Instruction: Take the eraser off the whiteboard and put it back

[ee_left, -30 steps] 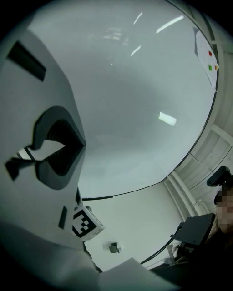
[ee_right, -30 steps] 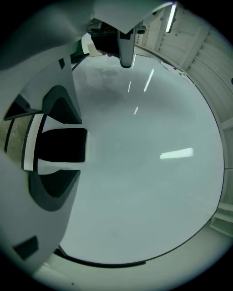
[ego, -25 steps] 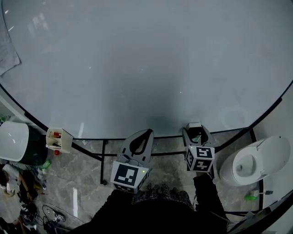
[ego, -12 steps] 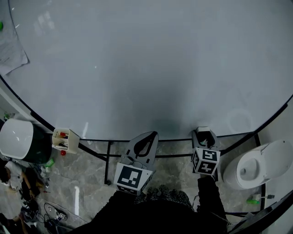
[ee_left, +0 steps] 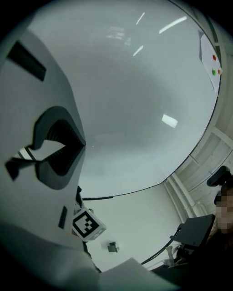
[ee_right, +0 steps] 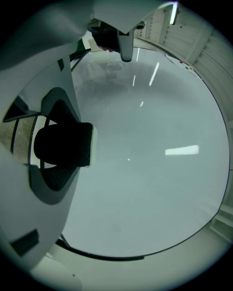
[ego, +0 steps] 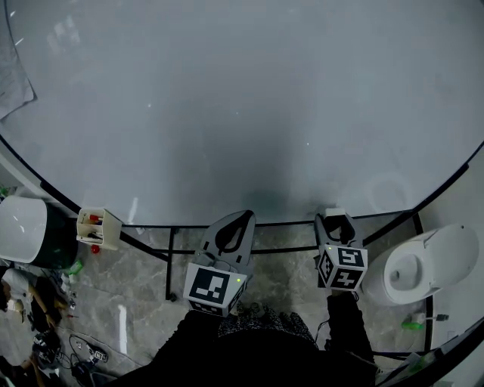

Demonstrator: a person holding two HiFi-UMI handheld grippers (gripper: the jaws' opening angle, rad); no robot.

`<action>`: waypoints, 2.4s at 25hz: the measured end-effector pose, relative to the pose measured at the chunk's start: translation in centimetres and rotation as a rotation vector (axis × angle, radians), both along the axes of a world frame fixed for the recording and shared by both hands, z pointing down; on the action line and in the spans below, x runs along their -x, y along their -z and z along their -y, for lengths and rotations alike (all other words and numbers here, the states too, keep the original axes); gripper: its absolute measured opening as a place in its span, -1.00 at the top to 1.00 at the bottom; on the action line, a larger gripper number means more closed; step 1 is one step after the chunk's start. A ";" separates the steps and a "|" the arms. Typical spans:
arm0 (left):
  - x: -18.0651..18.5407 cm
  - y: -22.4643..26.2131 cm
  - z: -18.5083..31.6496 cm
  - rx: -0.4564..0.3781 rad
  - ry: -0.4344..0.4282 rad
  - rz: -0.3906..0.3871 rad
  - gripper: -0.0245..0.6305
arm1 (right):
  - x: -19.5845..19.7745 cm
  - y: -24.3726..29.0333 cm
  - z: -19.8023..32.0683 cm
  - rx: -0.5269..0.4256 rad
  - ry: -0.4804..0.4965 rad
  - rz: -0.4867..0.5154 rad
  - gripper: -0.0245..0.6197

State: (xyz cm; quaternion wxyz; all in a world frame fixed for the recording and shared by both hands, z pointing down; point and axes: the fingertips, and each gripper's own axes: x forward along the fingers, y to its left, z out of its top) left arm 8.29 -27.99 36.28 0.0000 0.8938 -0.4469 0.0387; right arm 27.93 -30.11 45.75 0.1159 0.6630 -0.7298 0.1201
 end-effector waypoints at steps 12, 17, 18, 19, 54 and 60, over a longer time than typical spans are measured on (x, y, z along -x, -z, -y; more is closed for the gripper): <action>-4.7 -0.1 -1.8 -0.009 -0.063 0.011 0.91 | -4.7 4.2 -5.8 -0.034 -0.030 0.029 0.09; -5.4 0.5 -2.4 -0.024 -0.067 0.015 0.91 | -5.1 6.0 -7.0 -0.071 -0.018 0.035 0.09; -5.5 0.5 -2.5 -0.025 -0.067 0.018 0.91 | -5.1 6.3 -7.1 -0.079 -0.014 0.042 0.09; -5.6 0.6 -2.6 -0.025 -0.068 0.023 0.91 | -5.1 6.6 -7.2 -0.085 -0.011 0.048 0.09; -4.3 2.0 -4.9 -0.077 0.085 0.026 0.91 | -1.0 9.3 -5.4 -0.124 0.217 0.039 0.09; -0.5 1.3 -8.0 -0.068 0.285 0.035 0.91 | 3.0 10.1 -4.7 -0.136 0.399 0.051 0.09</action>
